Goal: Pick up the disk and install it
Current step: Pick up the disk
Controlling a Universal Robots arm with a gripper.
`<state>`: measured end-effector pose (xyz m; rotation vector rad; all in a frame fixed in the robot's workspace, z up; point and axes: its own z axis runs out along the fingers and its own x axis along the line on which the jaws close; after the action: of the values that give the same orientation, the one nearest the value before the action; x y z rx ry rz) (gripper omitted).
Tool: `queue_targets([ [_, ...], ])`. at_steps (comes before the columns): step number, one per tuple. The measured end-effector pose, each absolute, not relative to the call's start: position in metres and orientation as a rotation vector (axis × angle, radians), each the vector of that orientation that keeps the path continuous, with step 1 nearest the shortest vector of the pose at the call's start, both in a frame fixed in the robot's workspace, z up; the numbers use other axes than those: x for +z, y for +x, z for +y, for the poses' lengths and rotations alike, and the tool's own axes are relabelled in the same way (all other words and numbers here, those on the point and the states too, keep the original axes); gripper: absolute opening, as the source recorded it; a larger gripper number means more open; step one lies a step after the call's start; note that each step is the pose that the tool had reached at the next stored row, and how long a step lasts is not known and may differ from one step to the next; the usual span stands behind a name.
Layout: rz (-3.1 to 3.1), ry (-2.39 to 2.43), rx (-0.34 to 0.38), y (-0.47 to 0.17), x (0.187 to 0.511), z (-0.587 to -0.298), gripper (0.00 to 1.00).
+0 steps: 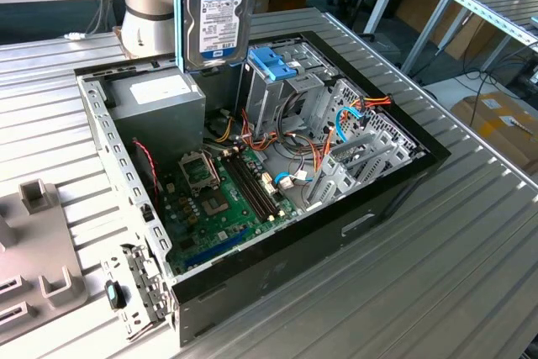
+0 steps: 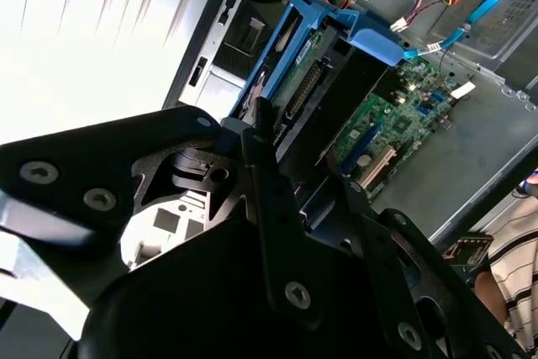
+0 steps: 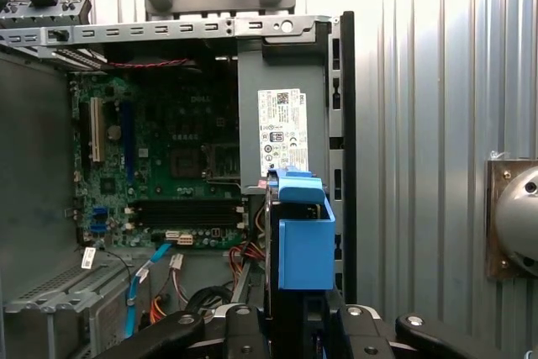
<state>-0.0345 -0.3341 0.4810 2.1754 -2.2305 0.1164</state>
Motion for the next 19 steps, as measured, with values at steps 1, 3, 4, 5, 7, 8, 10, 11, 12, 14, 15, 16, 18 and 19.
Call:
queue_targets([
  [1, -2.231, 2.175, 0.116, -0.035, 0.481, -0.334, 0.35],
  [3, -2.231, 2.175, 0.116, -0.035, 0.481, -0.334, 0.35],
  [4, -2.231, 2.175, 0.116, -0.035, 0.481, -0.334, 0.35],
  [5, -2.231, 2.175, 0.116, -0.035, 0.481, -0.334, 0.35],
  [7, -2.231, 2.175, 0.116, -0.035, 0.481, -0.334, 0.35],
  [8, -2.231, 2.175, 0.116, -0.035, 0.481, -0.334, 0.35],
  [10, -2.231, 2.175, 0.117, -0.034, 0.481, -0.334, 0.35],
  [11, -2.231, 2.175, 0.116, -0.033, 0.481, -0.333, 0.35],
  [12, -2.231, 2.175, 0.116, -0.032, 0.481, -0.333, 0.35],
  [14, -2.231, 2.175, 0.116, -0.028, 0.481, -0.333, 0.35],
  [15, -2.231, 2.175, 0.116, -0.027, 0.481, -0.333, 0.35],
  [16, -2.231, 2.175, 0.116, -0.026, 0.481, -0.333, 0.35],
  [18, -2.231, 2.175, 0.116, -0.022, 0.481, -0.333, 0.35],
  [19, -2.231, 2.175, 0.116, -0.021, 0.481, -0.333, 0.35],
])
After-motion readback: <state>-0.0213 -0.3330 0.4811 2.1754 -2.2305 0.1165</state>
